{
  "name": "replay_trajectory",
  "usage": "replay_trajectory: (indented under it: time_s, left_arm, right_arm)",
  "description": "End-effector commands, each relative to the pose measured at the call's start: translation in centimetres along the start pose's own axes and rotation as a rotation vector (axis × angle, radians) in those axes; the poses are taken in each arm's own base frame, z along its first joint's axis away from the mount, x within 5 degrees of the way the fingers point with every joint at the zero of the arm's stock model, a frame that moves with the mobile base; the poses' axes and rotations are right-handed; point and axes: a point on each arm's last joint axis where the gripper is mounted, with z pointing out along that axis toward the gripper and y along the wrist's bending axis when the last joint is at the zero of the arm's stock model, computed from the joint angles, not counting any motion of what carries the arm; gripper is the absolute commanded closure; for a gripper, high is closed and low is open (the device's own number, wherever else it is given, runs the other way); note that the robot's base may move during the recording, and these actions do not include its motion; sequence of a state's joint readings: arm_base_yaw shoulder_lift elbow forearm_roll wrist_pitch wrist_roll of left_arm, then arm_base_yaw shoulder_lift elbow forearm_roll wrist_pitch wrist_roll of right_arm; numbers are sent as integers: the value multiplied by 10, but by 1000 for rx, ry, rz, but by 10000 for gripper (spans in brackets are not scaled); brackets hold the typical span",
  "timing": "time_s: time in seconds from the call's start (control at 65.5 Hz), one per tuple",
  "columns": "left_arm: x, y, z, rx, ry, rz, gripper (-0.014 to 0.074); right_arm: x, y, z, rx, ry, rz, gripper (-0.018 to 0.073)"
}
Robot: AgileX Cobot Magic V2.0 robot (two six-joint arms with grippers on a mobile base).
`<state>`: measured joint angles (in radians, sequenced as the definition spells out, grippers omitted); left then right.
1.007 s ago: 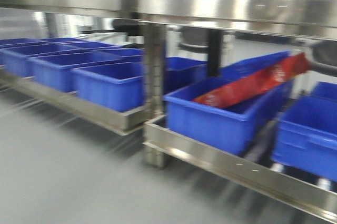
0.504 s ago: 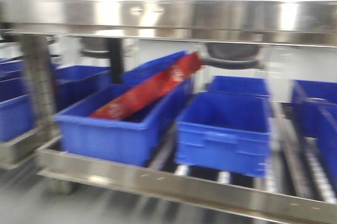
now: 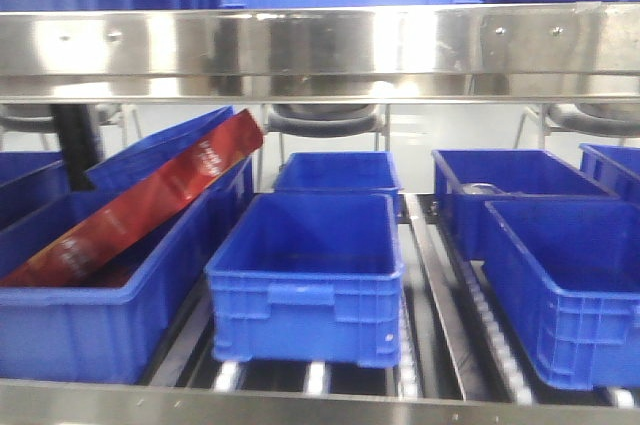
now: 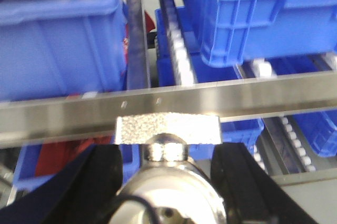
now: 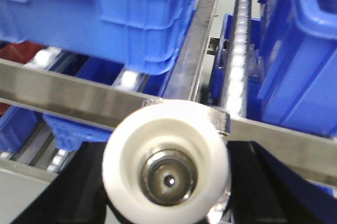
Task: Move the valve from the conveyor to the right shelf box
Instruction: 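Carry both valves over the blue bins on the shelf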
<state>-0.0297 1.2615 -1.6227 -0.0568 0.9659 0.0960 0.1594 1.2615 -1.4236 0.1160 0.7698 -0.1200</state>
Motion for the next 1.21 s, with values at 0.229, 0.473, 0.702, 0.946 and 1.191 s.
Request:
replay_trajectory:
  time_s: [0.229,0.473,0.702,0.946,1.191]
  left_arm:
    - [-7,-2,-6,5,-67,-5,707]
    - [-7,-2,-6,5,-67,-5,707]
    - [-7,-2,-6,5,-67,-5,707]
    - [-7,-2,-6,5,-67,-5,707]
    - [-7,-2,-6,5,-69,-5,707]
  right_arm:
    - [-12,-1,-10,15,-108,-10,712]
    - [-12,-1,-10,15,-108,-10,712]
    - [-12,-1,-10,15,-108,-10,712]
    - [-12,-1,-10,15,-108,-10,712]
    - [-12,-1,-10,15,-109,-10,712]
